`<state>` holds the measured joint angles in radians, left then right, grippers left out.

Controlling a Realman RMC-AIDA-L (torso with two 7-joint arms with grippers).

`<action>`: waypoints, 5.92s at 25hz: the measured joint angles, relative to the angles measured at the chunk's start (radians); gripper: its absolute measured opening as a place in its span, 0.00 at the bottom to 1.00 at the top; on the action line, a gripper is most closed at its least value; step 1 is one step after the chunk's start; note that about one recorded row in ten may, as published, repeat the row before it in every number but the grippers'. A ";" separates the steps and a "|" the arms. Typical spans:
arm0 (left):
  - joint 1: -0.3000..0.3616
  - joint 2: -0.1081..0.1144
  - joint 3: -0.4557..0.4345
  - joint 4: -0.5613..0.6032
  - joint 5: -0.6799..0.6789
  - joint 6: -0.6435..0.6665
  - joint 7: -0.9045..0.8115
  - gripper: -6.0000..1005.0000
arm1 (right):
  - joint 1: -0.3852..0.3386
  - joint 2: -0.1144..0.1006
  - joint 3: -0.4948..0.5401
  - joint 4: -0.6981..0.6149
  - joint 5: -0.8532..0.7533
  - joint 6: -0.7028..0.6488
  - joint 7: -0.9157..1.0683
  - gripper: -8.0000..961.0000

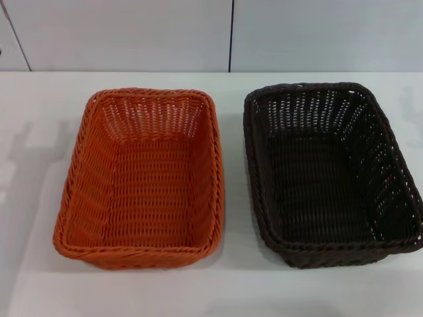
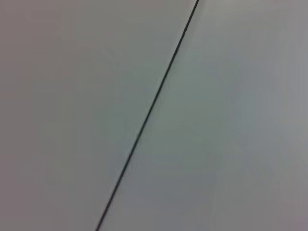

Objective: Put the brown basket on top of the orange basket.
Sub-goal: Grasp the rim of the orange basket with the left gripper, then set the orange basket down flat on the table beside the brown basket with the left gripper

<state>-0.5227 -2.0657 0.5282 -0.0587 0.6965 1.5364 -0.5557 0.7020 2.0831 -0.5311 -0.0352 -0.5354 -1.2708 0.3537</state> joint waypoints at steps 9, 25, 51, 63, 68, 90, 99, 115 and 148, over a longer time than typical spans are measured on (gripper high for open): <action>0.033 0.004 0.234 0.264 0.000 -0.181 -0.240 0.81 | 0.004 0.000 -0.003 0.009 -0.003 0.000 0.007 0.65; 0.209 0.071 0.643 1.164 0.673 -0.672 -1.132 0.81 | -0.029 0.001 0.013 0.023 0.003 0.004 0.011 0.65; -0.042 0.026 0.490 1.496 1.668 -0.146 -2.027 0.81 | -0.082 -0.010 0.037 -0.081 -0.002 -0.004 0.047 0.65; -0.078 0.011 0.488 1.477 1.871 -0.113 -2.122 0.81 | -0.082 -0.013 0.040 -0.107 0.002 0.020 0.044 0.65; -0.039 0.009 0.487 1.468 1.880 -0.105 -2.152 0.81 | -0.074 -0.014 0.038 -0.116 0.001 0.056 0.043 0.65; 0.022 0.009 0.487 1.326 1.877 -0.170 -2.160 0.81 | -0.051 -0.015 0.034 -0.118 0.002 0.064 0.038 0.65; 0.030 0.008 0.491 1.297 1.875 -0.194 -2.144 0.78 | -0.049 -0.015 0.030 -0.118 0.003 0.100 0.037 0.65; 0.031 0.005 0.509 1.253 1.831 -0.205 -2.090 0.46 | -0.048 -0.015 0.027 -0.116 0.003 0.111 0.040 0.65; -0.017 0.051 0.484 1.413 1.835 0.094 -1.942 0.16 | -0.094 -0.011 0.032 -0.107 0.000 0.111 0.047 0.65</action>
<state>-0.5400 -2.0148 1.0120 1.3539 2.5319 1.6307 -2.4979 0.6080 2.0724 -0.4991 -0.1424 -0.5357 -1.1598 0.4008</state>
